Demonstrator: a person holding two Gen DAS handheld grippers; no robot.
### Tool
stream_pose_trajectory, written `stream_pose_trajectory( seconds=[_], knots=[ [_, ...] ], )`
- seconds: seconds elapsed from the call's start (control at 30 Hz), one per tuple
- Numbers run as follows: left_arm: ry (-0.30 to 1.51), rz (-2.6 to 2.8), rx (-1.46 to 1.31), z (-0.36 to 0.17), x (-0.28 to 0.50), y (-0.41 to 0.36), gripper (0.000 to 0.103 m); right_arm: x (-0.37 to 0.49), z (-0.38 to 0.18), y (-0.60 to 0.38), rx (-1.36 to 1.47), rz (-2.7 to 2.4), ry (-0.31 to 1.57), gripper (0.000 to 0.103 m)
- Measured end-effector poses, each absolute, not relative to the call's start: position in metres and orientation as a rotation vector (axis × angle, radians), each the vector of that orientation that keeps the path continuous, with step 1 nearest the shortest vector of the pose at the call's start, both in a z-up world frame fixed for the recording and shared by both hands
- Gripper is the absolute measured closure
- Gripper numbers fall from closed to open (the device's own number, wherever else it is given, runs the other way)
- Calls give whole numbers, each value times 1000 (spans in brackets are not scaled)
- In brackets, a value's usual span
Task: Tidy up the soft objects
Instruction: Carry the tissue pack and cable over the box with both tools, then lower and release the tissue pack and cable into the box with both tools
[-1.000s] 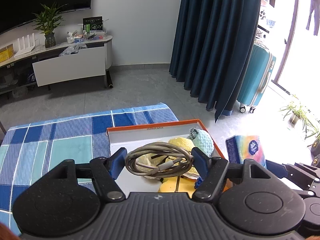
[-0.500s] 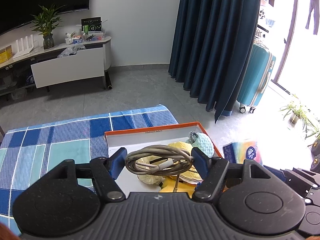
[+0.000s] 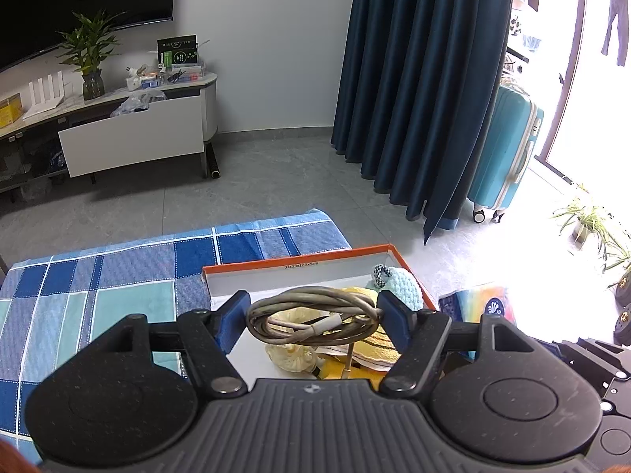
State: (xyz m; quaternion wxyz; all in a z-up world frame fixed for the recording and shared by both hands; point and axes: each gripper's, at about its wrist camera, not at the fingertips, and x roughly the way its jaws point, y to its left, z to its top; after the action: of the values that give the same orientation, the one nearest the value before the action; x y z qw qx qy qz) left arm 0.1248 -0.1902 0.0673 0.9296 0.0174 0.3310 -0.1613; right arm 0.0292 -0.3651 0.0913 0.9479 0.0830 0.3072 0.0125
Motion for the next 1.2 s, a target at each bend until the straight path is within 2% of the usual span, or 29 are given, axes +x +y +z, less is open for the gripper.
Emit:
stream_pose_trajectory(
  seconds=[1.0,1.2],
  knots=[
    [653,-345,55,73,143,-200,32,48,80,-367,173,47,679,39],
    [662,-350,63,69,145,-202,32,53,77,-368,189,48,690,34]
  ],
)
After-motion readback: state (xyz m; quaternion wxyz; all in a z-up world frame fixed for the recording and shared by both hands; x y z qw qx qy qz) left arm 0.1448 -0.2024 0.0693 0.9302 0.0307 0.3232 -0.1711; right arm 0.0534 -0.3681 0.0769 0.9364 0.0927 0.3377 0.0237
